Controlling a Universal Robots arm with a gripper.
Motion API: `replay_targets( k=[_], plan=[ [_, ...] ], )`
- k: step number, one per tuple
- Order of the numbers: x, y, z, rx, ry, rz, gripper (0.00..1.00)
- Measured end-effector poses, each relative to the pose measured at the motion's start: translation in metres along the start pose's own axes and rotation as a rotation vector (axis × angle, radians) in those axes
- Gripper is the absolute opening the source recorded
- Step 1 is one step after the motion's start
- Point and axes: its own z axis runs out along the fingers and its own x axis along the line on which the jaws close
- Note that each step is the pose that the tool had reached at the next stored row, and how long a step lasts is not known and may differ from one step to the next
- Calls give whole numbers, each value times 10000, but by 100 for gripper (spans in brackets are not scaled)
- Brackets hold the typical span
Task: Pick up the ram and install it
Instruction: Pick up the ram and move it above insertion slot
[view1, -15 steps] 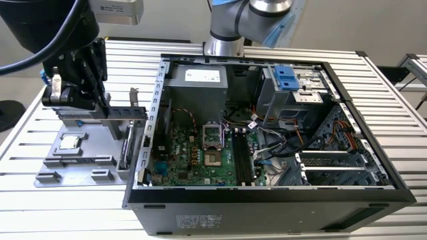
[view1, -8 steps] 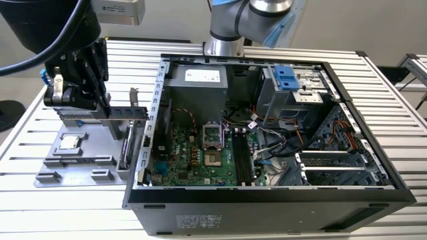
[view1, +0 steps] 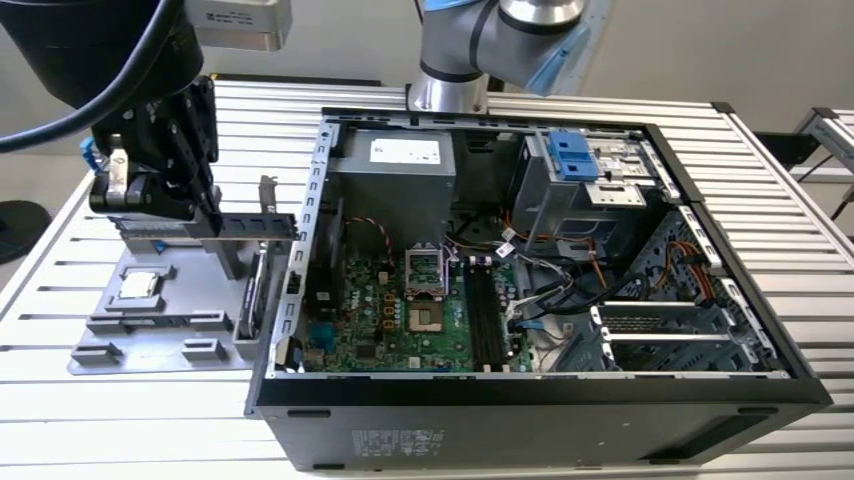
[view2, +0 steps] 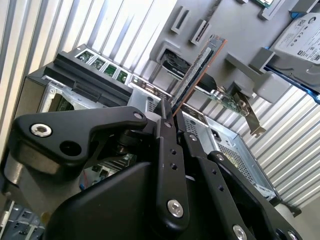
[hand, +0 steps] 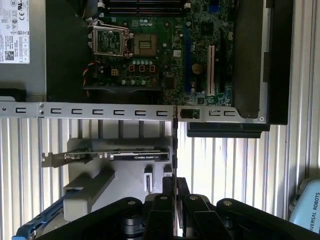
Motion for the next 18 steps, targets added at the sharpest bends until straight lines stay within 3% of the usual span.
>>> replay_targets(
  k=[18],
  plan=[
    [1,234,5,0,0,2,0]
  ],
)
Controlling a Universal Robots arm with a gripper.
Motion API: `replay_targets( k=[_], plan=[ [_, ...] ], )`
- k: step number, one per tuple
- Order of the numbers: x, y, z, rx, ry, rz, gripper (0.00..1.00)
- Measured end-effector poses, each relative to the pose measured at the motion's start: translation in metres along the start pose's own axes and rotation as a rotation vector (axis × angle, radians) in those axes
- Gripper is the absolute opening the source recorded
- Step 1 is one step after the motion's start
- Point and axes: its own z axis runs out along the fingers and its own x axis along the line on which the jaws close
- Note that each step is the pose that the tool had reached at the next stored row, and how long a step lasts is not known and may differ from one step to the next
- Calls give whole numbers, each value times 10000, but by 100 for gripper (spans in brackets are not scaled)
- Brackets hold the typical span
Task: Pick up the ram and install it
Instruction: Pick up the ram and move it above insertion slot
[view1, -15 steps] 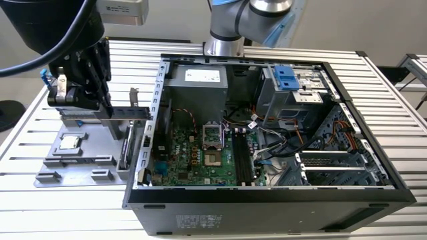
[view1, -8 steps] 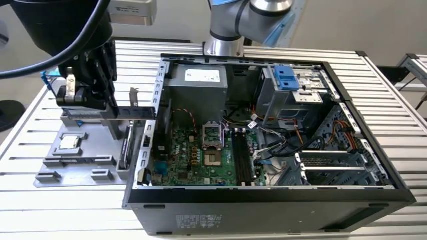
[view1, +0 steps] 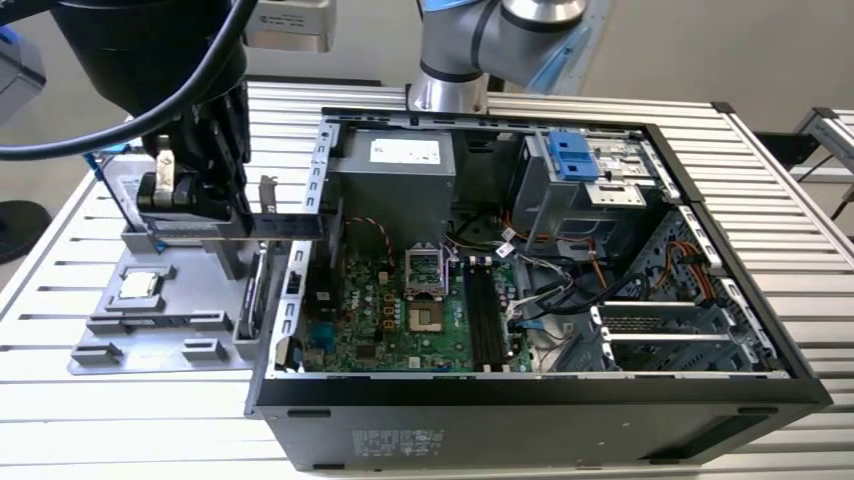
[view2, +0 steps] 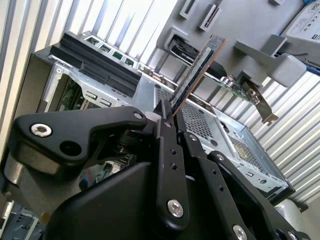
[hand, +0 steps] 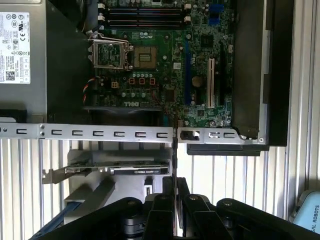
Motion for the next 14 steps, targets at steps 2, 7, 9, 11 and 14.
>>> replay_targets(
  k=[2,7,9,11,14],
  plan=[
    [0,29,1,0,0,0,0],
    [1,86,2,0,0,0,0],
    [1,108,2,-1,0,0,0],
    [1,129,3,-1,1,-1,0],
    [1,162,3,0,0,0,0]
  ],
)
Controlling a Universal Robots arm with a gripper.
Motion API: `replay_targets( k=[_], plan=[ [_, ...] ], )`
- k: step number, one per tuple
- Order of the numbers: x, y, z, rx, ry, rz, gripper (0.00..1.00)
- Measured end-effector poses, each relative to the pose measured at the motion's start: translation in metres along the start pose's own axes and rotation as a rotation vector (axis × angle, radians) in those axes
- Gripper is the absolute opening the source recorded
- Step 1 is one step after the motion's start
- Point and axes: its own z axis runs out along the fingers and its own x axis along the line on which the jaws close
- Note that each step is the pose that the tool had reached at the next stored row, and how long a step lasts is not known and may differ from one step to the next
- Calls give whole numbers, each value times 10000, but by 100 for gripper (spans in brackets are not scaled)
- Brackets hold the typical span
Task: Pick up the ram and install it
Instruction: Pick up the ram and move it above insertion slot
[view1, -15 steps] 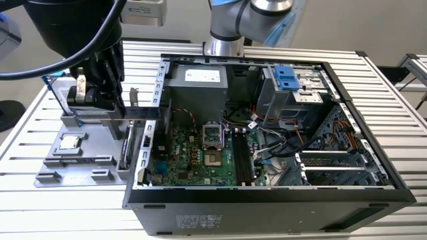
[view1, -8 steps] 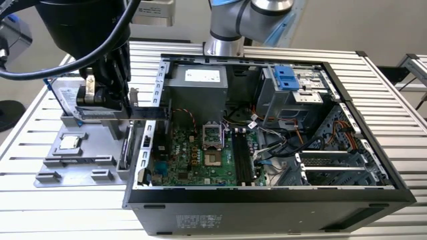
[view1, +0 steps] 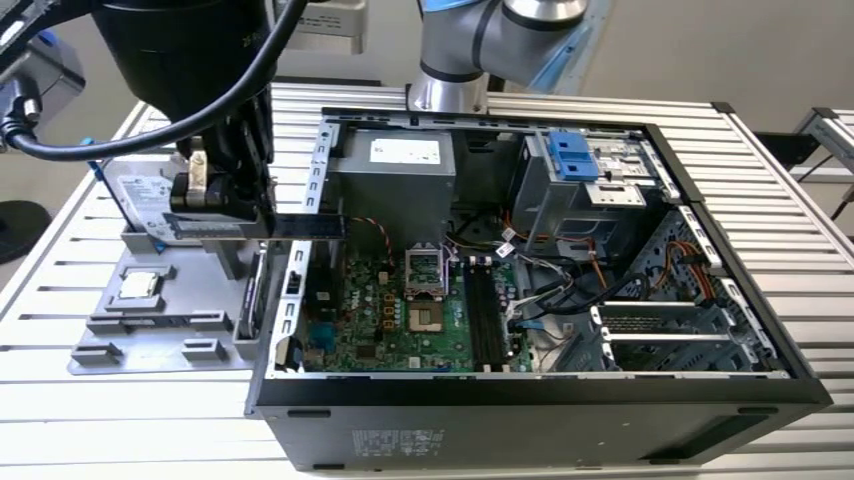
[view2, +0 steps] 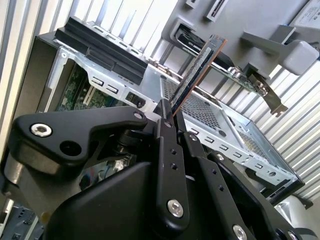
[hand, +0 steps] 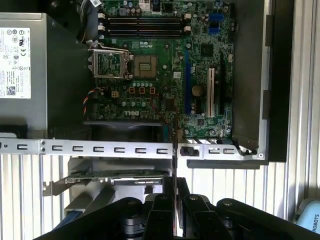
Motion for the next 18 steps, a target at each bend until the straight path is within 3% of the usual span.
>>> replay_targets(
  k=[18],
  plan=[
    [1,176,4,-1,1,0,0]
  ],
)
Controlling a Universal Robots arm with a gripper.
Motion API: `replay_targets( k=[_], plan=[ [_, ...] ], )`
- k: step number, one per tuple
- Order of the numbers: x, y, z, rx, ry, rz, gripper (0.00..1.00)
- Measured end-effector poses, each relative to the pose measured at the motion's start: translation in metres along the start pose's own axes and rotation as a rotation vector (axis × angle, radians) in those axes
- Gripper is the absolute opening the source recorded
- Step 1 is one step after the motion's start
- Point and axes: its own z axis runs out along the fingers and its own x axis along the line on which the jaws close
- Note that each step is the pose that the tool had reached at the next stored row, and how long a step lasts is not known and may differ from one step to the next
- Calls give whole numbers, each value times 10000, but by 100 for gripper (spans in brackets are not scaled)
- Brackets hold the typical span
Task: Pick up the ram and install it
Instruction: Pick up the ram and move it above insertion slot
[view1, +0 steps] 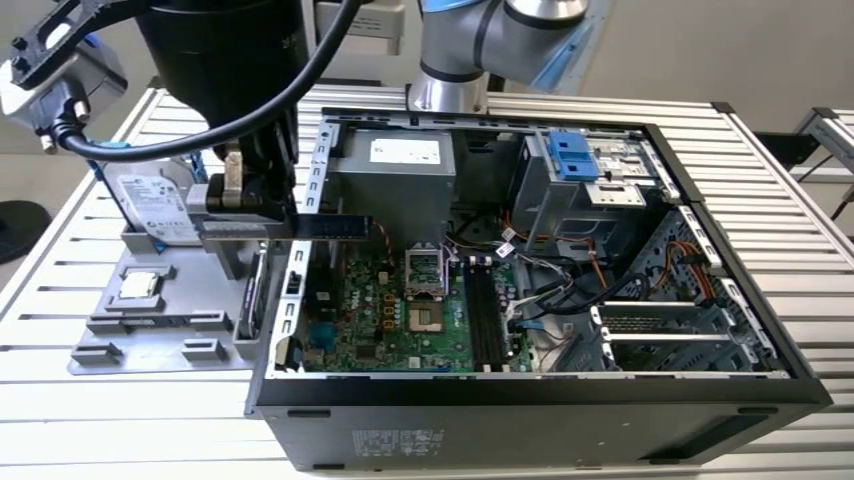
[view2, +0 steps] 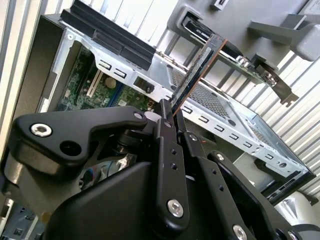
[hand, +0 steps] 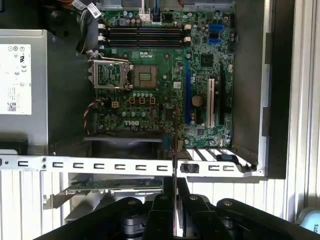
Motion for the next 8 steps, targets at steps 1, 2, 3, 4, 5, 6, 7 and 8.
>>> replay_targets(
  k=[1,2,3,4,5,6,7,8],
  plan=[
    [0,10,-1,1,-1,0,0],
    [0,19,0,0,-1,0,0],
    [0,28,0,1,-1,0,0],
    [0,37,0,0,0,0,0],
    [1,46,0,1,-2,0,0],
    [0,55,1,0,0,0,0],
    [1,63,0,2,-2,0,0],
    [1,72,1,1,-1,0,0]
  ],
)
